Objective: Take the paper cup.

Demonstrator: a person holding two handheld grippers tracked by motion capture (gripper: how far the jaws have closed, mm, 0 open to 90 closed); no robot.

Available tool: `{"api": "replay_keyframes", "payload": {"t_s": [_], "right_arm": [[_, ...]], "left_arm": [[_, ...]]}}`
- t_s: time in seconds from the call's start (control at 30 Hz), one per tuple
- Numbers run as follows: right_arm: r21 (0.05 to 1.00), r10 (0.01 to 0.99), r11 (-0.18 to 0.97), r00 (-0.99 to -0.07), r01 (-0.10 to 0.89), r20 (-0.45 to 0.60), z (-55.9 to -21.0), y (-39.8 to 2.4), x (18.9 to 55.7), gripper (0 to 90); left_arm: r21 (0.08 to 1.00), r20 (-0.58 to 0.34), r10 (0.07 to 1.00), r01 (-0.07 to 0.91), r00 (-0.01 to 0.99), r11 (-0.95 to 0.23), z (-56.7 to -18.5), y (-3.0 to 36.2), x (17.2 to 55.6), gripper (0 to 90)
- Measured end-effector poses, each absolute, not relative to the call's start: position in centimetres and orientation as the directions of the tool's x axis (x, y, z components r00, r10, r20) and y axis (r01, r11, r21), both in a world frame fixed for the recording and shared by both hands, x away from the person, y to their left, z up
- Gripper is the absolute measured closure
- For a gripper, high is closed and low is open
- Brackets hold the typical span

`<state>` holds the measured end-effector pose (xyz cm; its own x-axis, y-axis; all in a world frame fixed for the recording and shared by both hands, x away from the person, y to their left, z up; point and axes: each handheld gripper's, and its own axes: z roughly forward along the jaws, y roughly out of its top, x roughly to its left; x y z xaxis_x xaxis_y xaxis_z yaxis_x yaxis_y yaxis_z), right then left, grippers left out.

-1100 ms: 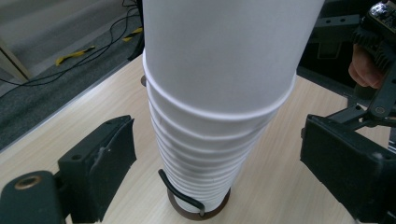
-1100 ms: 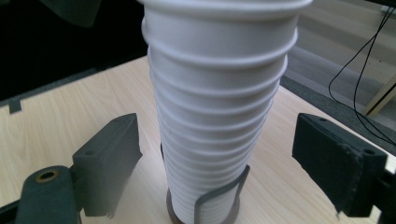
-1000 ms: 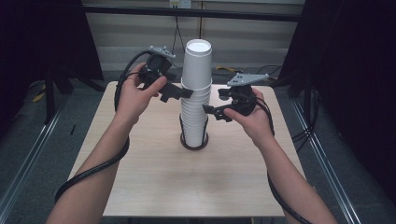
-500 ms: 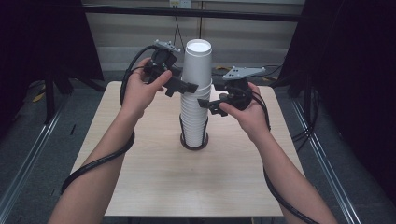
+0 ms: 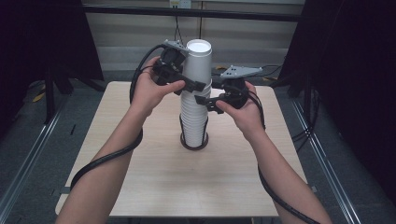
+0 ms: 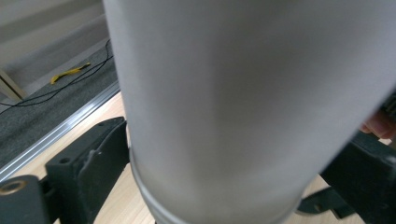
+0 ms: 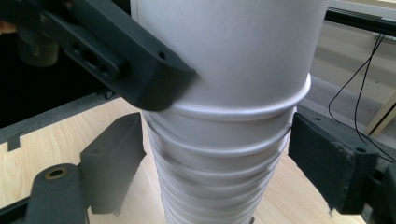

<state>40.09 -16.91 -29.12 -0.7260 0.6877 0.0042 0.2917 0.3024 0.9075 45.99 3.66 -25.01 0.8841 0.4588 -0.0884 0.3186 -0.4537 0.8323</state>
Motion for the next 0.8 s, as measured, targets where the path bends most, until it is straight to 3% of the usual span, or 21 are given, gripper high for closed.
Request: {"api": "replay_keyframes", "payload": {"t_s": [0.27, 0.4, 0.8], "right_arm": [[0.903, 0.701, 0.301, -0.713, 0.306, 0.008, -29.69, -16.94, 40.29, 17.6], [0.904, 0.695, 0.291, -0.719, 0.314, 0.026, -30.07, -16.98, 40.38, 20.1], [0.896, 0.705, 0.32, -0.71, 0.307, -0.009, -30.0, -16.65, 40.22, 18.9]], "left_arm": [[0.872, -0.087, 0.452, 0.287, 0.888, -0.396, -25.65, 3.17, 46.38, 3.3], [0.881, -0.128, 0.47, 0.318, 0.874, -0.351, -25.68, 3.14, 46.48, 4.7], [0.875, -0.124, 0.475, 0.322, 0.871, -0.361, -25.46, 3.03, 46.2, 7.4]]}}
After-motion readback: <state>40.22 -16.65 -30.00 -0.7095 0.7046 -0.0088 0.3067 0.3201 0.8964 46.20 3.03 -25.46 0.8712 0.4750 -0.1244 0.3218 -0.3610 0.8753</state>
